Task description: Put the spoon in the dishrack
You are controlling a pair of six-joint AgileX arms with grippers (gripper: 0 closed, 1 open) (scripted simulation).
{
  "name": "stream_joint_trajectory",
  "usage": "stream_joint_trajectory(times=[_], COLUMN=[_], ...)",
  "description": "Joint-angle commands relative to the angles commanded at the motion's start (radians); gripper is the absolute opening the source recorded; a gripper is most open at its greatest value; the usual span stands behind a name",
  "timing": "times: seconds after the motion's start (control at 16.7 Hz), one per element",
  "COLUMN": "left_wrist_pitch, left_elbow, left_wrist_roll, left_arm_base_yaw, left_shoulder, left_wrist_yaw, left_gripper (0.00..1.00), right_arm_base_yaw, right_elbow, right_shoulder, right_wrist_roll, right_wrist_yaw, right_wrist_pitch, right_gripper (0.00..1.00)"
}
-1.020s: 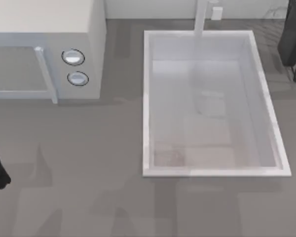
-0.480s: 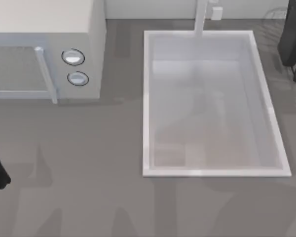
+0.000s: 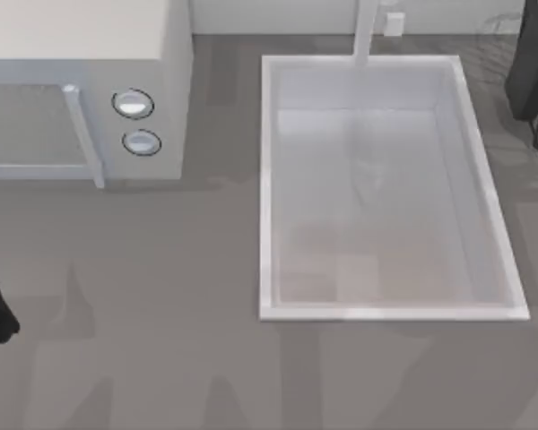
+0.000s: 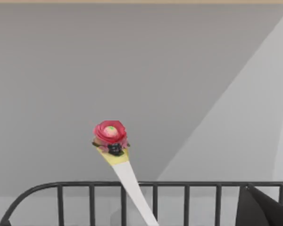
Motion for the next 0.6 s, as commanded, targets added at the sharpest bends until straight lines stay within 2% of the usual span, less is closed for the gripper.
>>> stream_joint_trajectory(times=[0.6], left_wrist_pitch=[0.0], left_elbow=[0.0], left_wrist_roll=[0.0], left_arm_base_yaw=[0.0], left_shoulder=[0.0], left_wrist_yaw=[0.0], left_gripper=[1.0], right_arm_base_yaw=[0.0], right_elbow=[0.0], right_shoulder=[0.0], right_wrist_roll=[0.0], right_wrist_yaw=[0.0], right_wrist_pitch=[0.0], right_gripper=[0.83])
